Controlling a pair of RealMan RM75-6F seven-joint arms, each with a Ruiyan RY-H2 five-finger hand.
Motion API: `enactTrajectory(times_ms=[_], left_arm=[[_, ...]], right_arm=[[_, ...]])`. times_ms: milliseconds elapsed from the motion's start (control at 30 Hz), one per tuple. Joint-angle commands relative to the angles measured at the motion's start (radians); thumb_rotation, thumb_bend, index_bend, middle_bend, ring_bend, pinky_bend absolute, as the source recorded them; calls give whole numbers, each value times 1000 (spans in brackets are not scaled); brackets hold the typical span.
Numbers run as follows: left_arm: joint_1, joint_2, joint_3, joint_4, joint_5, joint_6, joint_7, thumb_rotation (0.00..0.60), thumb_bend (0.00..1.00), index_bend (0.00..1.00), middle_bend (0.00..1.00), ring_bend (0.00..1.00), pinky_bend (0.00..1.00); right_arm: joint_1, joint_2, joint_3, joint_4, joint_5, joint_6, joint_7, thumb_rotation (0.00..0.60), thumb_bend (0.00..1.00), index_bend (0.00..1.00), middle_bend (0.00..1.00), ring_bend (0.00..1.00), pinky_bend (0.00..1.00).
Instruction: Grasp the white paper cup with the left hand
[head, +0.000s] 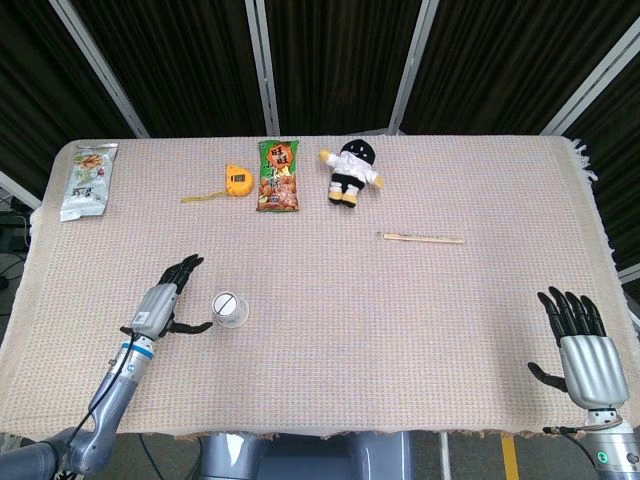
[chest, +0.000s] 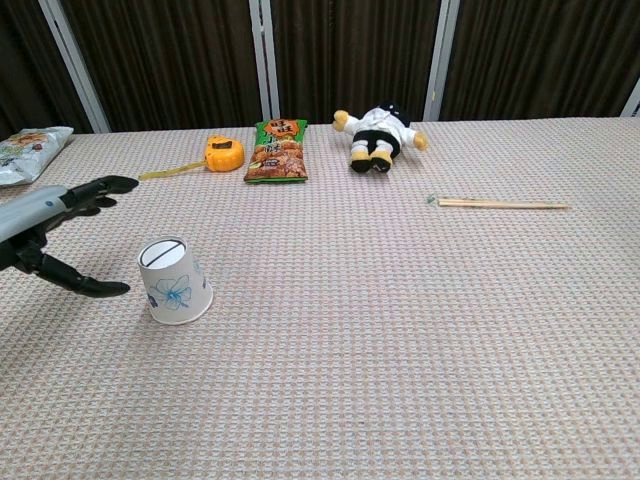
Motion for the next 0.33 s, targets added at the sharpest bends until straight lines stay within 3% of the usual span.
enactTrajectory(times_ms=[33, 233, 333], left_arm=[[43, 49, 25, 9, 64, 111, 121, 600, 83, 0, 0, 0, 0], [164, 112, 56, -13, 107, 357, 441, 600, 84, 0, 0, 0, 0], [248, 177, 76, -88, 72, 431, 496, 600, 82, 0, 0, 0, 0]], right_arm=[[0, -4, 3, 6, 2, 2, 0, 600, 52, 0, 0, 0, 0], [3, -19, 7, 25, -4, 9, -12, 600, 51, 0, 0, 0, 0], [6, -35, 6, 38, -23, 22, -30, 600, 49, 0, 0, 0, 0]])
